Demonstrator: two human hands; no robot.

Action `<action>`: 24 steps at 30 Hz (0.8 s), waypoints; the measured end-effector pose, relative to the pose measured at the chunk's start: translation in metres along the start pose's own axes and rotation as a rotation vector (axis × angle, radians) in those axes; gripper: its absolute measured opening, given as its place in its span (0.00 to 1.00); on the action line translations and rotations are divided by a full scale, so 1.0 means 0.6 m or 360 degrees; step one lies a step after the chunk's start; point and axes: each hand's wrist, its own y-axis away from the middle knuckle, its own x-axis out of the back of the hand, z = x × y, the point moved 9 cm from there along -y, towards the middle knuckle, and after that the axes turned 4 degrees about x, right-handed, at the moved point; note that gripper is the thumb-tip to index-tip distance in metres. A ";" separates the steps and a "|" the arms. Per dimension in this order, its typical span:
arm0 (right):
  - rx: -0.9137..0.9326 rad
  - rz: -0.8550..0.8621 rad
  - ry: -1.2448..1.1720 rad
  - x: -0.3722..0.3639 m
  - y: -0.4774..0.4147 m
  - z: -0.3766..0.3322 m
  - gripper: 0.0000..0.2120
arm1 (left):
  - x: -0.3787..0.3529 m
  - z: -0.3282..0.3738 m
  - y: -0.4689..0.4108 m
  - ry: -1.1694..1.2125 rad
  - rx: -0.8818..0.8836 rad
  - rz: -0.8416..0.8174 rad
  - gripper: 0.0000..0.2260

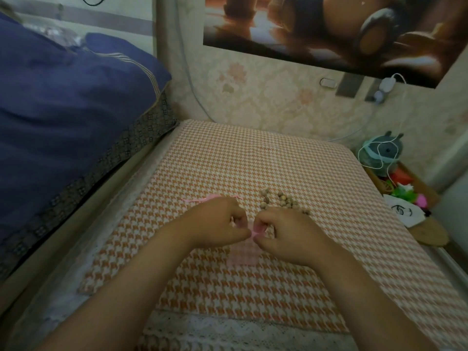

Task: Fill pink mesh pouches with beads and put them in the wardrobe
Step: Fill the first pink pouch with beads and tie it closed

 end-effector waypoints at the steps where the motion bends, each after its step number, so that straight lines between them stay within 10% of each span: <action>1: -0.0013 -0.0031 0.0055 -0.001 0.001 0.000 0.07 | 0.002 -0.001 -0.003 -0.0071 -0.0024 0.0023 0.06; 15: -0.0083 -0.0111 0.0099 -0.002 0.004 0.022 0.07 | 0.016 0.013 -0.008 -0.0348 0.0050 0.0183 0.22; 19: -0.0250 0.0331 -0.0623 0.047 0.020 0.072 0.17 | 0.032 0.001 -0.005 -0.0105 0.0229 0.0390 0.29; 24: -0.0553 0.0553 -0.0472 0.053 0.043 0.163 0.10 | 0.028 -0.020 -0.007 -0.0018 0.0364 0.0473 0.25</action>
